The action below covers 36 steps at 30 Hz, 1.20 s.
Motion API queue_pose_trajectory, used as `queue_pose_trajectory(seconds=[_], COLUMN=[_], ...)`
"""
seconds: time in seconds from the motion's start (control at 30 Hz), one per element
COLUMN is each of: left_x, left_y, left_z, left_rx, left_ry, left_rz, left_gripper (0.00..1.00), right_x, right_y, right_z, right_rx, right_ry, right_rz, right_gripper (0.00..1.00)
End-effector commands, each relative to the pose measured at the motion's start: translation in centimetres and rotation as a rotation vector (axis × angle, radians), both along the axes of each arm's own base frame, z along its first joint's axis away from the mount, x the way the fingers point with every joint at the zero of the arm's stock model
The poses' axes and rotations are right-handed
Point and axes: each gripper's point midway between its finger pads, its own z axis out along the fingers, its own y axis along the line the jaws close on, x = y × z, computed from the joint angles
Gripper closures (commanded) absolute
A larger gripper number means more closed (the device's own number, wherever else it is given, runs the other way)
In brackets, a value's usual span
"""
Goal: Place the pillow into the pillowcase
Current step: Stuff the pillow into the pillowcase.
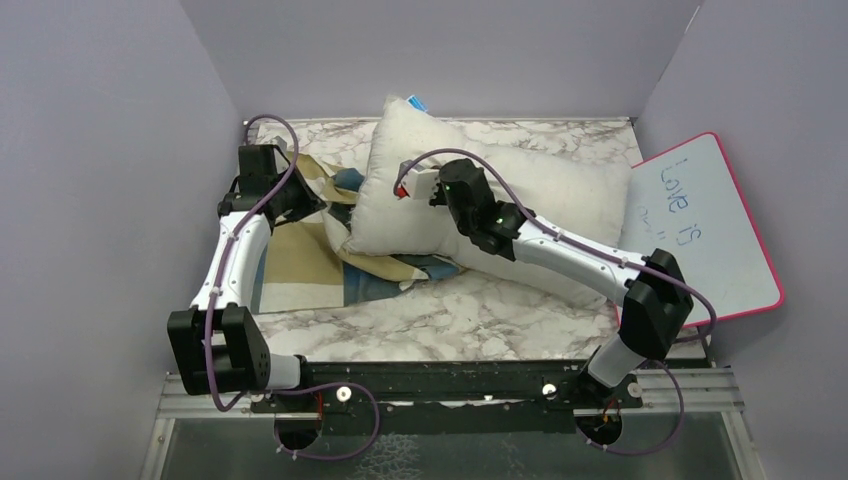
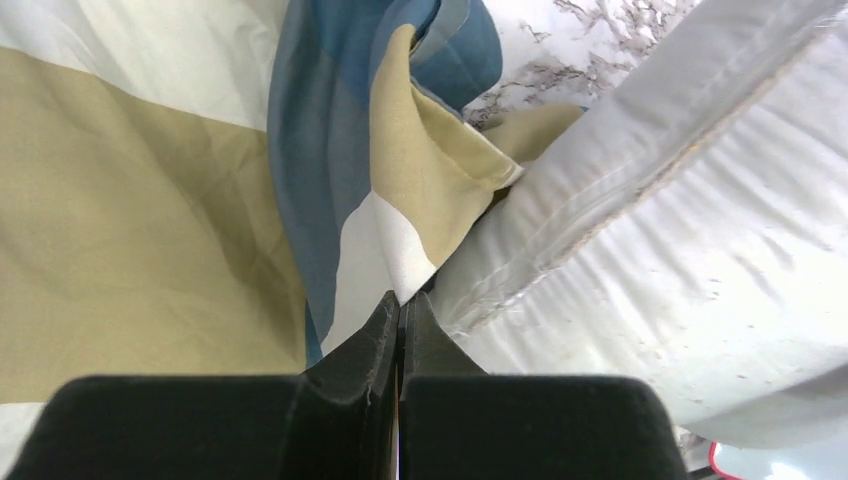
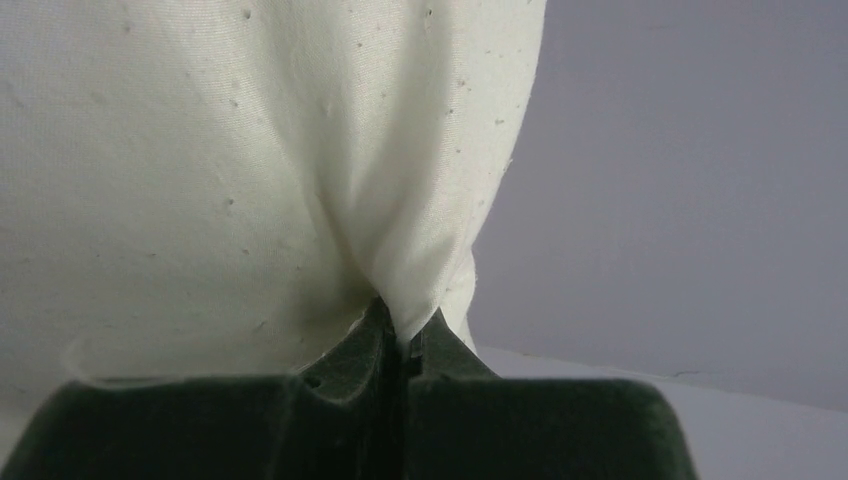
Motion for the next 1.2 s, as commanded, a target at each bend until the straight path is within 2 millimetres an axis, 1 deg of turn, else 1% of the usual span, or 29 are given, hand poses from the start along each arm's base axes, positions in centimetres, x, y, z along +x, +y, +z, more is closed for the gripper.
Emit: queue_pose_trajectory(seconds=[0.0,0.1,0.23,0.37,0.47,0.57,0.7,0.83,0.93,1.0,1.07,1.17], left_x=[0.0,-0.9,-2.4,-3.2,-3.2,-2.6,-0.9,1.2,2.3,2.9,3.4,3.9], left_y=[-0.3,-1.1,-1.6,-2.0,-2.7,-2.5,-2.0,-1.9,-1.9,-1.9,-1.9,-2.3], left_z=[1.6,1.2,0.7,0.6,1.0,1.4,2.2,3.1,3.9,4.3,4.5,4.7], left_rx=[-0.022,-0.053,-0.074,-0.090,-0.125,-0.128,-0.121,-0.136,-0.149,-0.155,-0.164,-0.193], left_ry=[-0.034,-0.024,-0.014,-0.015,-0.012,-0.021,-0.040,-0.057,-0.073,-0.082,-0.088,-0.095], left_rz=[-0.022,-0.053,-0.069,-0.086,-0.104,-0.087,-0.057,-0.039,-0.033,-0.026,-0.023,-0.033], left_gripper=[1.00,1.00,1.00,1.00,1.00,1.00,1.00,1.00,1.00,1.00,1.00,1.00], right_x=[0.1,0.8,2.0,2.6,2.5,1.4,-0.9,-2.6,-3.5,-4.0,-4.5,-4.7], right_y=[-1.7,-1.5,-0.8,-0.3,-0.3,0.3,0.6,0.4,0.2,0.5,0.9,1.0], right_z=[7.3,8.5,9.7,9.9,9.0,7.4,6.6,6.8,6.2,5.7,4.8,3.5], right_rx=[0.095,0.103,0.116,0.111,0.099,0.076,0.074,0.023,-0.034,-0.059,-0.083,-0.124], right_ry=[-0.211,-0.248,-0.292,-0.303,-0.286,-0.257,-0.201,-0.169,-0.124,-0.094,-0.053,-0.018], right_rz=[-0.063,-0.075,-0.091,-0.092,-0.090,-0.030,0.038,0.074,0.093,0.120,0.152,0.171], right_gripper=[1.00,1.00,1.00,1.00,1.00,1.00,1.00,1.00,1.00,1.00,1.00,1.00])
